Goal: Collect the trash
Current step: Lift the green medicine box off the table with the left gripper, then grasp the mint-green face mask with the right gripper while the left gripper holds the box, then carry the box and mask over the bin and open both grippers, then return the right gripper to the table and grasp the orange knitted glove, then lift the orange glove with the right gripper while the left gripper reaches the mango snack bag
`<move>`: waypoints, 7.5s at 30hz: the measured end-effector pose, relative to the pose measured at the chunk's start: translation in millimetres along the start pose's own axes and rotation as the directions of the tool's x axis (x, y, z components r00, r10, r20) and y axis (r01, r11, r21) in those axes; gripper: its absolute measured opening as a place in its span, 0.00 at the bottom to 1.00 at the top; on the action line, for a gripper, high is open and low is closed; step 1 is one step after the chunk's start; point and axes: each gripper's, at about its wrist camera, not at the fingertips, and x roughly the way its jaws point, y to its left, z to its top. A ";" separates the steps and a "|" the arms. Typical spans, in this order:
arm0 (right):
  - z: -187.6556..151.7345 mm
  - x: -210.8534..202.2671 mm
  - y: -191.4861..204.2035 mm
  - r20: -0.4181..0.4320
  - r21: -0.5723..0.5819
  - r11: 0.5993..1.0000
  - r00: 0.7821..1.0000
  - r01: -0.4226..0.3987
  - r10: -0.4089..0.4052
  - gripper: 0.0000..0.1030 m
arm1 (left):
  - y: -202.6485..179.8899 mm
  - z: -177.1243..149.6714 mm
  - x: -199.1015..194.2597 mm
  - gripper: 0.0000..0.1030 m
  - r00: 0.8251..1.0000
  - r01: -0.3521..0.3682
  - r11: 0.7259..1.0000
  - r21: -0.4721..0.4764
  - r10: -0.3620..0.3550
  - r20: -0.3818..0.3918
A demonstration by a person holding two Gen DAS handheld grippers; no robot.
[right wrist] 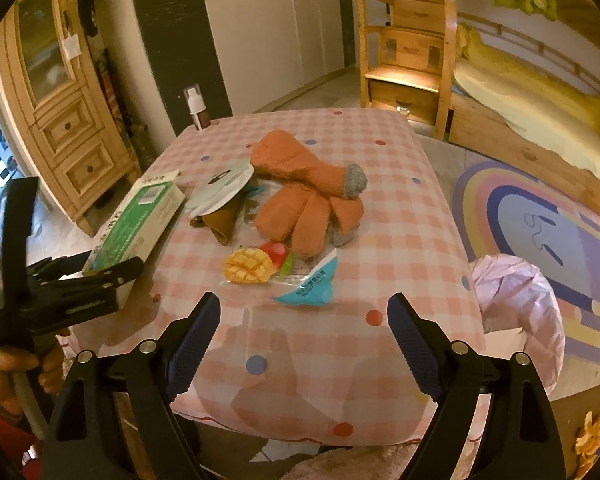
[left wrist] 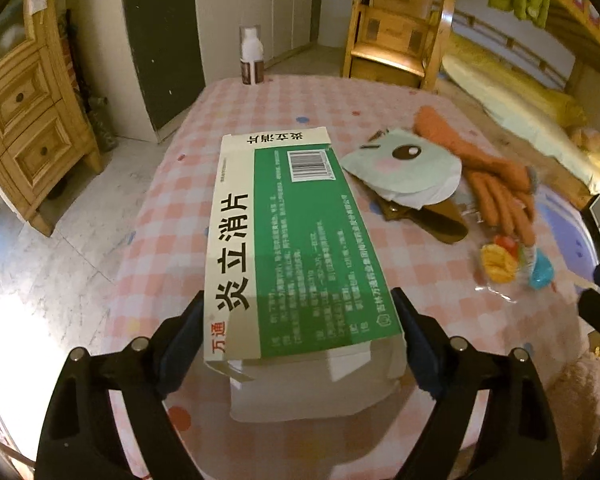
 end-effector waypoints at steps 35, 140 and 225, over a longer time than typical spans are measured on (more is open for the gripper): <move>84.4 124.8 62.9 -0.123 -0.058 0.995 0.990 -0.079 0.072 0.61 | 30.2 26.8 0.7 0.83 0.996 -0.013 1.000 0.006 0.012 0.088; -17.6 -78.2 -94.9 0.113 0.184 0.978 0.987 0.095 -0.117 0.29 | -110.0 2.7 -68.7 0.93 0.970 0.126 0.966 0.225 -0.168 0.175; -7.3 18.3 -55.0 -0.028 0.099 0.995 1.000 0.000 0.003 0.10 | -111.5 -4.1 16.0 0.77 0.991 0.130 0.972 0.194 -0.126 -0.035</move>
